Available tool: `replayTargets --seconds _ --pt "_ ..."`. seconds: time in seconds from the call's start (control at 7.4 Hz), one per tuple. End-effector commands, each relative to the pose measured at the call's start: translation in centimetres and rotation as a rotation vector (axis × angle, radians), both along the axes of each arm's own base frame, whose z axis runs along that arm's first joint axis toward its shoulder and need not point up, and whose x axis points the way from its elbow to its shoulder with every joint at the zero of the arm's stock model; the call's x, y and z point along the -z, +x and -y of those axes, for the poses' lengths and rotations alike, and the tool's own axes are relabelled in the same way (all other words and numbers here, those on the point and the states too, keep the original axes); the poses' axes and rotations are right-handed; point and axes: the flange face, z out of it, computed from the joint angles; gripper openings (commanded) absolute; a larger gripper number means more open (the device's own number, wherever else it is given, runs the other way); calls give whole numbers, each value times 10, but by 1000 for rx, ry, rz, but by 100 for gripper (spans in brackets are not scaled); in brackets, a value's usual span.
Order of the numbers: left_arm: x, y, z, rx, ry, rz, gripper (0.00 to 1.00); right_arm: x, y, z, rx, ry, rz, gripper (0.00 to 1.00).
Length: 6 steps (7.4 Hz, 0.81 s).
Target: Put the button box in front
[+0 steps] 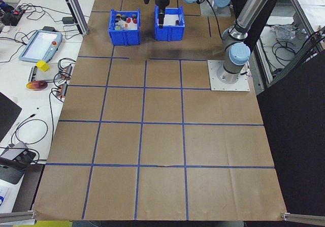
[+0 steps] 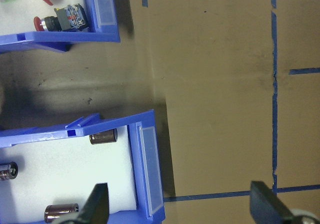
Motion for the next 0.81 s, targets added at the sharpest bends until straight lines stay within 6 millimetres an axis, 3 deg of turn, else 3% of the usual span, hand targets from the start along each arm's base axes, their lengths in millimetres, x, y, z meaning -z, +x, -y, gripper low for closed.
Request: replayTargets --seconds 0.0,0.68 --pt "2 0 2 0 4 2 100 -3 1 -2 0 2 5 100" --pt "1 1 10 2 -46 8 100 1 1 -1 -1 9 8 100"
